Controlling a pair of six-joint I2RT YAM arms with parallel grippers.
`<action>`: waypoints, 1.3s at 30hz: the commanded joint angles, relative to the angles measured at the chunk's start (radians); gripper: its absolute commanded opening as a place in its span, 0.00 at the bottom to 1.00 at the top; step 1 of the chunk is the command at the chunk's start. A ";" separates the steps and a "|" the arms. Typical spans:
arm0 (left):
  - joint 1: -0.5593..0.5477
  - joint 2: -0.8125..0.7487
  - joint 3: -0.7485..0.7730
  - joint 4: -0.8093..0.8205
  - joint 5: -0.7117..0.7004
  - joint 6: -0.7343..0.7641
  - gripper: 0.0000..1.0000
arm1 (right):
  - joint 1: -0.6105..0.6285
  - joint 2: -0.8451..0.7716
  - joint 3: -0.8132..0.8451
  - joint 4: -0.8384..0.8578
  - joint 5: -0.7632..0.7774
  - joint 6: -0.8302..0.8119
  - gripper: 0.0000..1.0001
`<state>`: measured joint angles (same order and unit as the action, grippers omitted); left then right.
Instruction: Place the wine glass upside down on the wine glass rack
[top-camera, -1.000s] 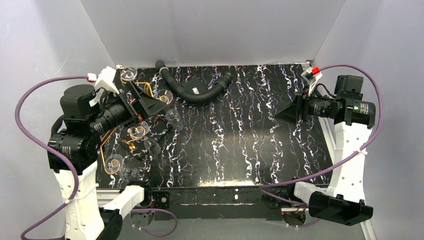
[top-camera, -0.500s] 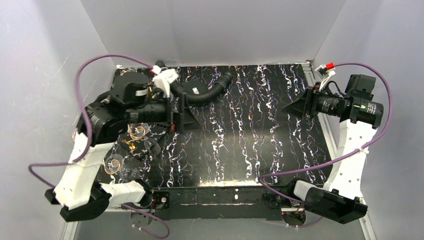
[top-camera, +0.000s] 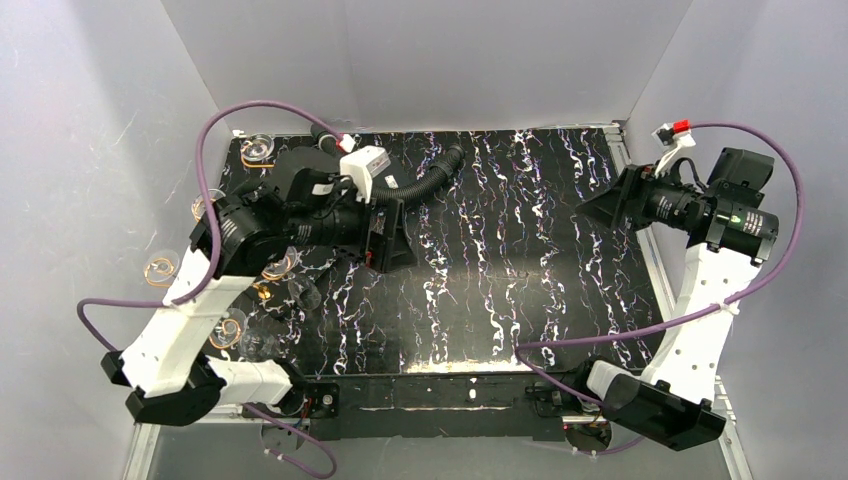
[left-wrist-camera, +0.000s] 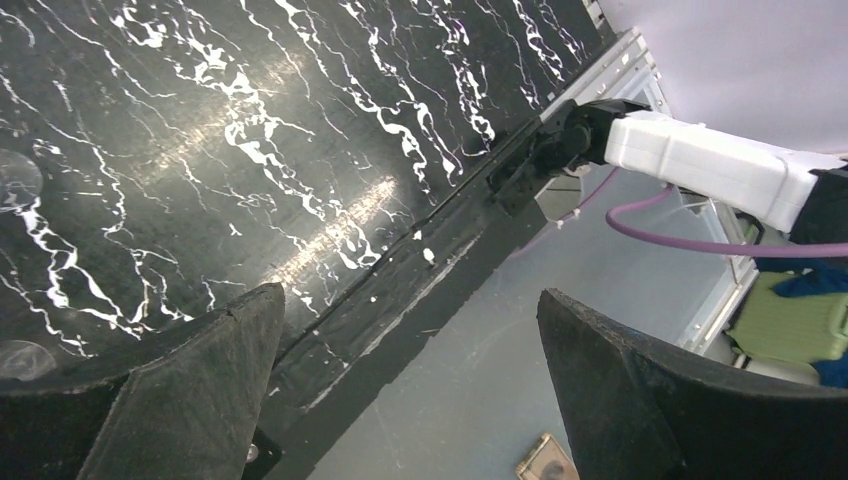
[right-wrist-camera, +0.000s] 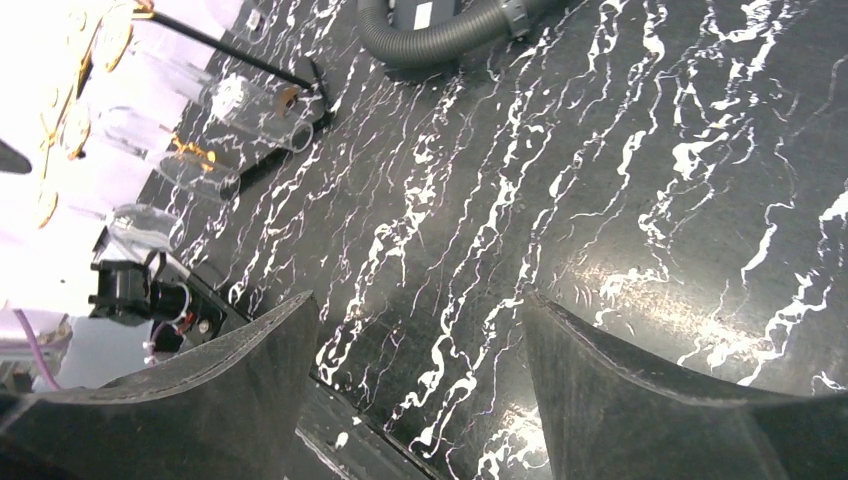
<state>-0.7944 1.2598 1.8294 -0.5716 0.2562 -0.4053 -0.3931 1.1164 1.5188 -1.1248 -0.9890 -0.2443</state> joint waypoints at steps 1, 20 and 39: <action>-0.004 -0.087 -0.074 0.019 -0.084 0.028 0.98 | -0.021 0.015 0.064 0.076 0.029 0.079 0.82; -0.003 -0.217 -0.198 0.049 -0.203 0.025 0.98 | -0.024 0.009 0.124 0.141 0.069 0.179 0.90; -0.004 -0.247 -0.231 0.048 -0.233 0.013 0.98 | -0.024 -0.070 0.074 0.235 0.326 0.329 0.92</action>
<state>-0.7944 1.0298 1.6108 -0.5209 0.0437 -0.3939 -0.4122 1.0611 1.6054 -0.9379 -0.7033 0.0612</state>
